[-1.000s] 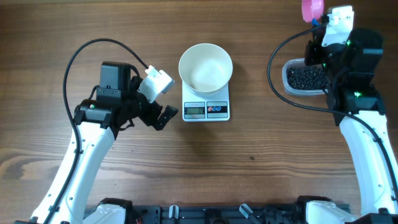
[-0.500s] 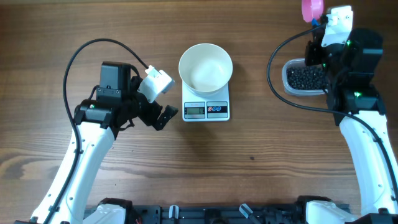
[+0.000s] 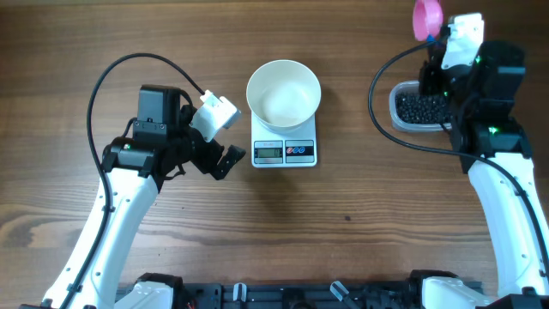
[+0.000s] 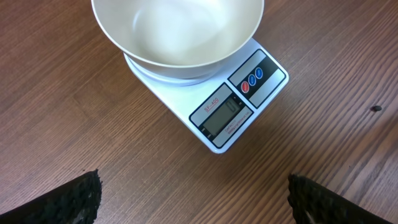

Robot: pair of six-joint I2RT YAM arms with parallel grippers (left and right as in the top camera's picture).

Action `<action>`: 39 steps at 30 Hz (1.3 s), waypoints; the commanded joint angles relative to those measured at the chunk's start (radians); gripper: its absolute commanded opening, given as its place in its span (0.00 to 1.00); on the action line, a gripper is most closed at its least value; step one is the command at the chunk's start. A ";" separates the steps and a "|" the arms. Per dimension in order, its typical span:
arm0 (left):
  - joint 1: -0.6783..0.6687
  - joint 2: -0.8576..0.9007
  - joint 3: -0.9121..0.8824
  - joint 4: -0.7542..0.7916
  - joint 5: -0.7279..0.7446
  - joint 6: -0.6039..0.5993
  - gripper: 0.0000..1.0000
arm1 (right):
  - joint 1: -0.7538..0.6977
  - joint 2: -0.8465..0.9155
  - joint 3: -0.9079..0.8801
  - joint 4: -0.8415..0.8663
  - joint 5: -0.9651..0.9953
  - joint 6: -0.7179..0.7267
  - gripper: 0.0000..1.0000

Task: Scoop item into bowl and weigh 150g on scale
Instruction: 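Move the held scoop with the right gripper over the bean tub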

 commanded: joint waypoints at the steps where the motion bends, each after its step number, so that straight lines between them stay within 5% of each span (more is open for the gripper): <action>1: 0.005 -0.003 -0.006 0.003 -0.002 -0.010 1.00 | -0.005 0.007 0.111 -0.117 -0.024 0.005 0.04; 11: 0.005 -0.003 -0.006 0.003 -0.002 -0.010 1.00 | -0.105 0.078 0.472 -0.647 -0.018 -0.025 0.04; 17: 0.005 -0.003 -0.006 0.003 -0.002 -0.010 1.00 | -0.129 0.130 0.500 -0.850 -0.017 -0.052 0.04; 39: 0.005 -0.003 -0.006 0.003 -0.002 -0.010 1.00 | -0.129 0.361 0.435 -0.760 0.233 -0.082 0.04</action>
